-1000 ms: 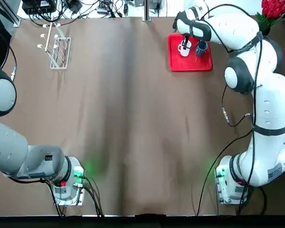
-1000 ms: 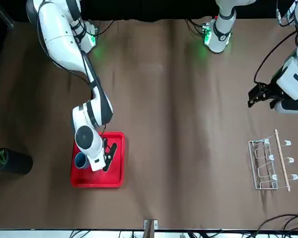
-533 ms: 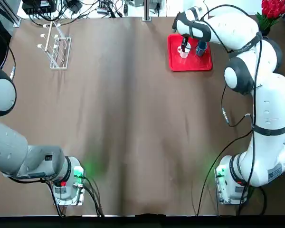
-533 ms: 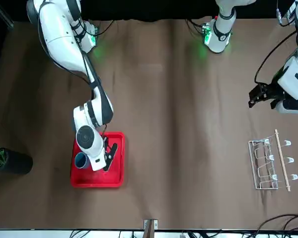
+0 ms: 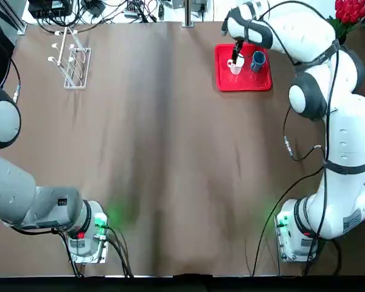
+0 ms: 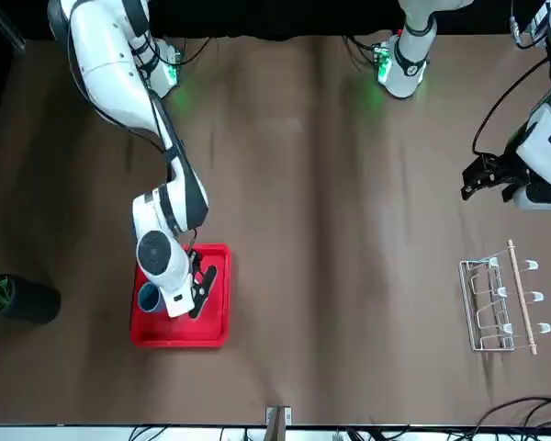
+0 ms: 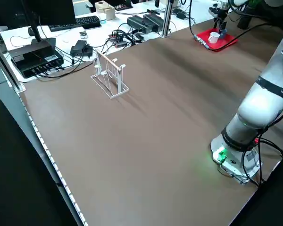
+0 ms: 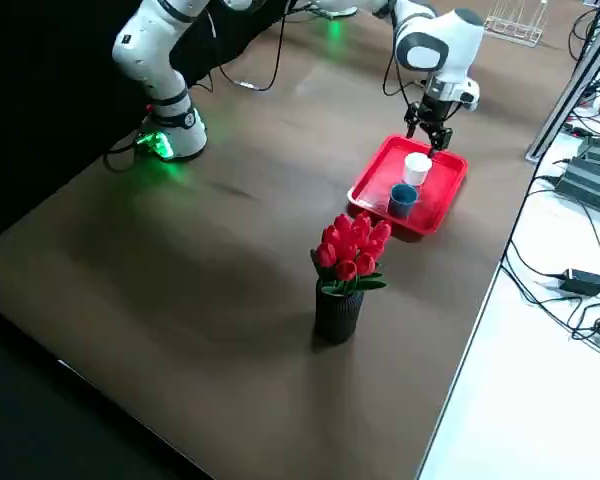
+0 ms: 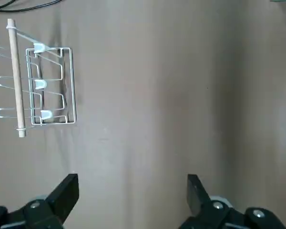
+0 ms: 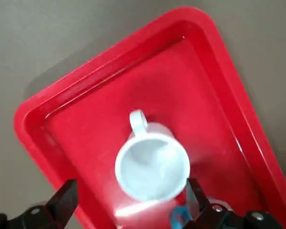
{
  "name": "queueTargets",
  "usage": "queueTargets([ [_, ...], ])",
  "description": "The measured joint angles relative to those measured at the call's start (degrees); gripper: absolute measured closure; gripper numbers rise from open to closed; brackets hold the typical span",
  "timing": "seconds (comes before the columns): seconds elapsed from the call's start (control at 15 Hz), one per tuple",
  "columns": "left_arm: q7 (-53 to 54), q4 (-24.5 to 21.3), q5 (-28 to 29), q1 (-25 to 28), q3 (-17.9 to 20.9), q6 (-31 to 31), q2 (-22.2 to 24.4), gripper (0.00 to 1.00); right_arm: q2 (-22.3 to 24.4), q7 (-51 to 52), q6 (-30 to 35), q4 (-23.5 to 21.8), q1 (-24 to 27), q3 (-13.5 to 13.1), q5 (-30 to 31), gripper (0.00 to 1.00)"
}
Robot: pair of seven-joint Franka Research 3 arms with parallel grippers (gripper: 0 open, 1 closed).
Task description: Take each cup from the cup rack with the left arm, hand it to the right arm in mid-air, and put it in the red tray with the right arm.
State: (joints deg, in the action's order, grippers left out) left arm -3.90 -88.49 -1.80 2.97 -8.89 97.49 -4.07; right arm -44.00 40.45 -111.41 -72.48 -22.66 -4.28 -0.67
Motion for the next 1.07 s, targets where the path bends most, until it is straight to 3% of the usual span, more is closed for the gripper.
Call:
queueTargets([
  [0.2,0.0,0.0,0.0,-0.1,-0.1,0.0,0.0,0.00,1.3,-0.1,8.1,5.7,5.2,-0.1,-2.4,0.00],
  [0.33,0.0,0.0,0.0,-0.1,-0.1,0.0,0.0,0.00,2.0,0.1,10.1,8.1,8.4,-0.1,-3.0,0.00],
  [0.6,0.0,0.0,0.0,0.1,0.0,0.0,0.0,0.00,4.9,-4.4,10.8,9.5,10.4,-0.2,-3.1,0.00],
  [1.07,0.0,0.0,0.0,0.1,0.0,-0.1,0.0,0.00,14.0,-20.2,22.4,10.0,13.9,-1.7,-2.9,0.00],
])
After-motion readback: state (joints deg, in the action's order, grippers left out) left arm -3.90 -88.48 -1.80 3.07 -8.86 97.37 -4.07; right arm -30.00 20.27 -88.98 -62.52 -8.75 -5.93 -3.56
